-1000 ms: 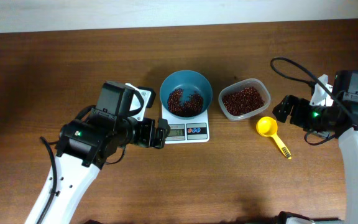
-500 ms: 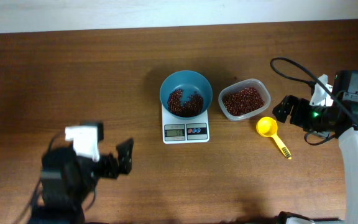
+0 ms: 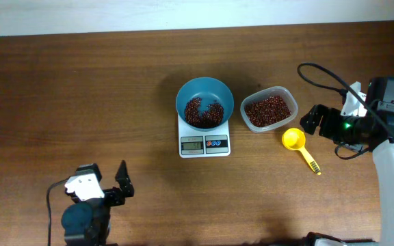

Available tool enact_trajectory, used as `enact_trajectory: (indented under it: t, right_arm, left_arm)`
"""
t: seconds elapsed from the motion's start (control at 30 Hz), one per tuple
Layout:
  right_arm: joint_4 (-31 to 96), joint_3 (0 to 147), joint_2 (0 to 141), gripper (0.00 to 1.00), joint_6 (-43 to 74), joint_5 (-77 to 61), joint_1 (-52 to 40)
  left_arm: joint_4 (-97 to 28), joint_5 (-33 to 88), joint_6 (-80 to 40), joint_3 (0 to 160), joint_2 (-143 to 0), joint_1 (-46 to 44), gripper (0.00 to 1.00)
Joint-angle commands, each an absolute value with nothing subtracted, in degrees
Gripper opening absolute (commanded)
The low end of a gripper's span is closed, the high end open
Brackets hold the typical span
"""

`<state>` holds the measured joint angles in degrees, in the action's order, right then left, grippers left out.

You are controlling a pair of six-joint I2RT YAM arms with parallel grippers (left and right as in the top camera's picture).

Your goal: Scoop item into bowl and weigh 50g on scale

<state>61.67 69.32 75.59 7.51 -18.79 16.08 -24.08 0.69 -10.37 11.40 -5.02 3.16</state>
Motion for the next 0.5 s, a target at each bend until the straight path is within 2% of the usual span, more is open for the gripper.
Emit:
enact_trajectory:
  t: [0.0, 0.23, 0.47]
  right_arm:
    - [61.7, 69.9, 75.8, 0.99, 7.3, -19.2, 15.8]
    - [61.7, 69.9, 75.8, 0.99, 7.3, -19.3, 15.8]
    - [61.7, 69.9, 75.8, 0.99, 7.3, -19.3, 15.8]
  left_arm:
    - [-20.1, -5.6, -13.3, 6.4, -0.6, 5.1, 0.99]
    - [-15.7, -8.4, -13.7, 4.9, -0.3, 6.7, 0.99]
    - [-15.8, -6.9, -7.6, 4.9, -0.3, 6.7, 0.99]
